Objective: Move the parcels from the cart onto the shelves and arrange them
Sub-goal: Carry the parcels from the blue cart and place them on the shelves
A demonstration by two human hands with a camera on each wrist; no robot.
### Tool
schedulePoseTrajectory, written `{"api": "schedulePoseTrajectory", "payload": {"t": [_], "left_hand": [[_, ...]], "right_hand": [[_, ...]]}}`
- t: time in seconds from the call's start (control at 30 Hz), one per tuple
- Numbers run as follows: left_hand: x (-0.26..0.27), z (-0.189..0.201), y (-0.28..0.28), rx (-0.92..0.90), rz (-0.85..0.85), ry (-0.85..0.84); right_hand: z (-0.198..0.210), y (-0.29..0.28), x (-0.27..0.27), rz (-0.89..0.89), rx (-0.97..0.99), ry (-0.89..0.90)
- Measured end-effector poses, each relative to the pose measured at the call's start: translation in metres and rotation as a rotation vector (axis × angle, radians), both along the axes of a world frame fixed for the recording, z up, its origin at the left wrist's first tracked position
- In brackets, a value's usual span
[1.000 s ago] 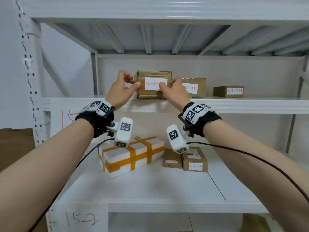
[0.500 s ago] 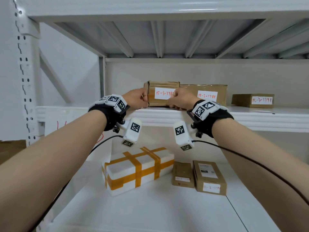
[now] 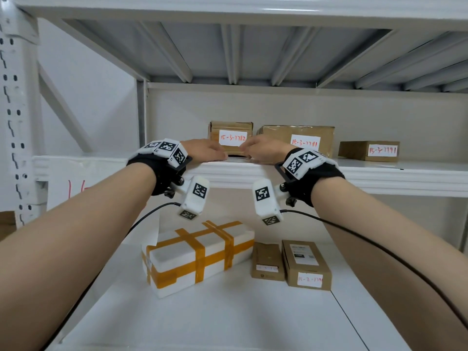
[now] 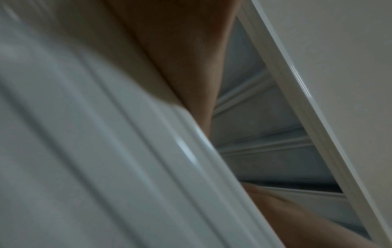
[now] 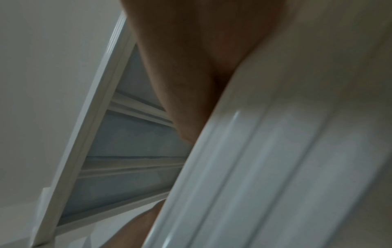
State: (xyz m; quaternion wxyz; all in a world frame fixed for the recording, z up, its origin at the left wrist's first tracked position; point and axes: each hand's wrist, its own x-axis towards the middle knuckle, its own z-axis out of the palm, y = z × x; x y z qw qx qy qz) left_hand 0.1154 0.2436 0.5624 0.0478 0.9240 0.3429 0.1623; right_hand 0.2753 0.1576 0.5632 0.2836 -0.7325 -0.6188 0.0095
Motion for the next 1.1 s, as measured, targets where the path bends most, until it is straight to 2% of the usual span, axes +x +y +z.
{"api": "schedulePoseTrajectory", "payload": {"t": [0.1,0.2,0.27,0.33,0.4,0.5,0.6,0.73,0.83,0.9,0.97,1.03,1.1], "left_hand": [[0.008,-0.003,0.002,-0.162,-0.086,0.050],[0.014,-0.009,-0.001,-0.328,-0.193,-0.055],[0.013,-0.009,0.000,-0.328,-0.195,-0.100],[0.008,-0.007,-0.003,-0.189,-0.056,-0.139],[0.002,-0.004,-0.004,0.072,0.092,-0.205],[-0.003,-0.013,-0.007,0.363,0.117,-0.386],[-0.011,-0.027,-0.014,0.420,0.095,-0.444],[-0.026,-0.034,-0.025,0.309,0.026,-0.616],[-0.038,-0.040,-0.038,0.132,-0.080,-0.829],[-0.047,-0.054,-0.046,0.110,-0.116,-0.970],[-0.055,-0.078,-0.052,0.375,-0.029,-1.065],[-0.060,-0.112,-0.058,0.605,0.058,-1.054],[-0.061,-0.152,-0.064,0.627,0.048,-0.966]], "right_hand": [[-0.002,-0.002,0.000,-0.026,0.074,0.014],[-0.004,0.001,0.006,-0.010,0.164,0.056],[-0.006,0.002,0.007,-0.012,0.304,0.098],[-0.008,0.000,0.004,-0.030,0.450,0.142],[-0.009,-0.003,0.002,-0.030,0.540,0.151],[-0.013,-0.010,-0.004,-0.026,0.560,0.115],[-0.016,-0.014,-0.010,-0.034,0.553,0.088],[-0.018,-0.023,-0.022,-0.037,0.635,0.104],[-0.026,-0.030,-0.037,-0.027,0.832,0.187],[-0.042,-0.035,-0.056,-0.020,0.987,0.214],[-0.068,-0.035,-0.079,0.048,1.069,0.264],[-0.100,-0.035,-0.104,0.120,1.056,0.276],[-0.135,-0.030,-0.123,0.191,1.000,0.254]]}}
